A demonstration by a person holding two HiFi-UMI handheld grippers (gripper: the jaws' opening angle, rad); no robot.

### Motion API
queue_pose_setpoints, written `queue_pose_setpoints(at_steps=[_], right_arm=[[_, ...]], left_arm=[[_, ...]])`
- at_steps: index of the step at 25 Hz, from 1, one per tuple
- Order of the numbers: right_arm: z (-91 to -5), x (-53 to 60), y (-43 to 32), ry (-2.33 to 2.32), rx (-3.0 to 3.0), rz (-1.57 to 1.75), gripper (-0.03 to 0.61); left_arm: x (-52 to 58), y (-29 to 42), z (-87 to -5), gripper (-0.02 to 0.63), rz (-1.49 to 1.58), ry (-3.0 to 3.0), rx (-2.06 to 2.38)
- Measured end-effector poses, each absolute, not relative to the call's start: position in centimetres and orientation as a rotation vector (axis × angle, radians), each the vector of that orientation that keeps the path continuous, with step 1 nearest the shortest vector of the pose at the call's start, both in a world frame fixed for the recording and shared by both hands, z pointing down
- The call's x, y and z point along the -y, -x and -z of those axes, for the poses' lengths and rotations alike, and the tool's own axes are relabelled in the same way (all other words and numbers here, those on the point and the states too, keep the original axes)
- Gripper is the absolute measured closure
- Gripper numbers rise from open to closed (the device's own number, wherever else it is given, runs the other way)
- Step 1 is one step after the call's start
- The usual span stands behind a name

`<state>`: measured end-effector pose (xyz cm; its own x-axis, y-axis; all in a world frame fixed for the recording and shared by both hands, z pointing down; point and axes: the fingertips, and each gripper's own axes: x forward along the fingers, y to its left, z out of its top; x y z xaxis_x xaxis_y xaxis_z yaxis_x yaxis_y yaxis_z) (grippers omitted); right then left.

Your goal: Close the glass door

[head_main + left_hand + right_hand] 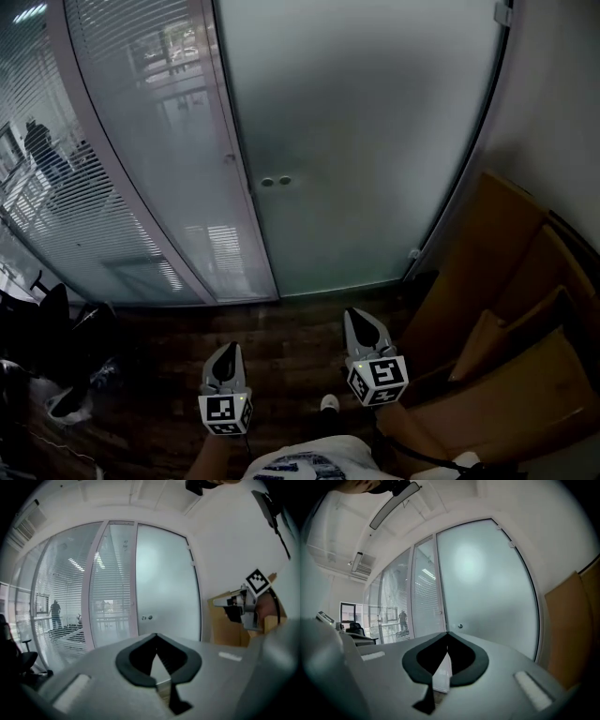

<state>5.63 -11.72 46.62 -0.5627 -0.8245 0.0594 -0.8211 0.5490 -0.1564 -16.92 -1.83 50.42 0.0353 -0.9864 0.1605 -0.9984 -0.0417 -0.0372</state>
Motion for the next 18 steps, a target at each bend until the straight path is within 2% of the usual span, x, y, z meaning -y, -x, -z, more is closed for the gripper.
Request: queue_pose_setpoints(at_steps=[10,18], right_arm=[[-48.8,-5.3,-3.2,1.546,-2.742,0.279,0.570],[-49.5,-12.9,-2.1,1.570,-2.761,0.323,0.571]], left_arm=[[-13.7,19.5,-52.4,0.611,-0.207,-2.233,2.023],[-19.9,19.4,-53.2,0.611,-0.159,-2.242,1.954]])
